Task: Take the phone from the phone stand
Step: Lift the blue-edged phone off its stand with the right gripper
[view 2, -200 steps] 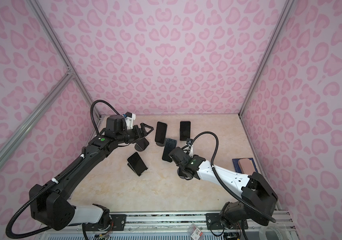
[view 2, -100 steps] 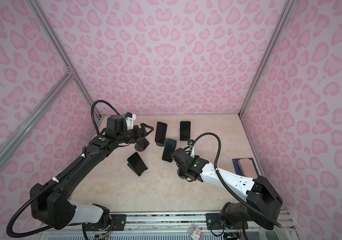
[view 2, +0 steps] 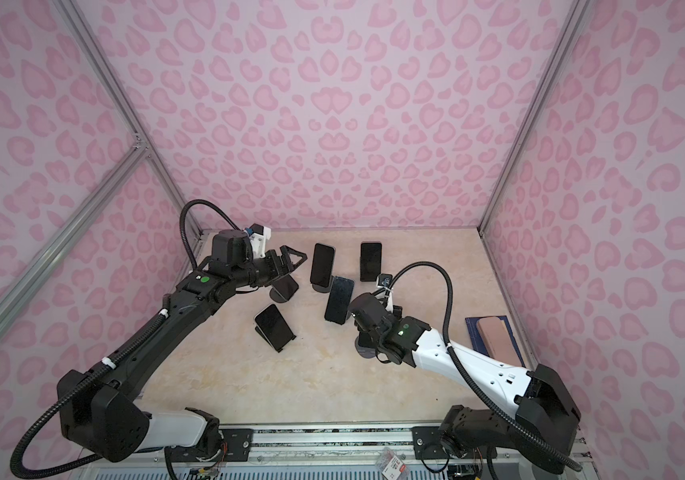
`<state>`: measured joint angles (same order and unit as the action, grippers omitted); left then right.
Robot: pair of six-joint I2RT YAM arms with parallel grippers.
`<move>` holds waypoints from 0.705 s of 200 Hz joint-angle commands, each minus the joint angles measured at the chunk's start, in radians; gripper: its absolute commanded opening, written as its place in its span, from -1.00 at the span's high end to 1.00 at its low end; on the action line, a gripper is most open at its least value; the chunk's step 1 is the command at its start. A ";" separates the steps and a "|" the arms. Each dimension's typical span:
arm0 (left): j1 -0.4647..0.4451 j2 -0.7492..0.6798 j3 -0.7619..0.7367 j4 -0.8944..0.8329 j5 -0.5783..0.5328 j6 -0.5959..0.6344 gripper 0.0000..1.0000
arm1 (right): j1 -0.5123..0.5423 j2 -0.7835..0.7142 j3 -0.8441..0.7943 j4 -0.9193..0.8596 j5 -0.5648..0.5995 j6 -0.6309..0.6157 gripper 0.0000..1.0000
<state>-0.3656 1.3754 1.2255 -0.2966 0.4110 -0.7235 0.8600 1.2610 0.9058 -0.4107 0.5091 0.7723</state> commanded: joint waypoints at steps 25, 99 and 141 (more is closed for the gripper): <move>0.002 -0.012 0.004 0.021 -0.009 0.018 -0.88 | -0.003 -0.036 -0.001 0.005 0.050 -0.037 -0.30; -0.001 -0.013 0.002 0.026 -0.011 0.022 -0.88 | -0.057 -0.120 0.009 -0.014 0.034 -0.110 -0.30; -0.005 -0.024 0.002 0.019 -0.028 0.029 -0.88 | -0.128 -0.150 0.050 -0.063 0.001 -0.174 -0.30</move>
<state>-0.3683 1.3731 1.2255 -0.2970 0.3985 -0.7124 0.7578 1.1229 0.9314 -0.4538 0.5156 0.6556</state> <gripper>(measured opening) 0.940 0.728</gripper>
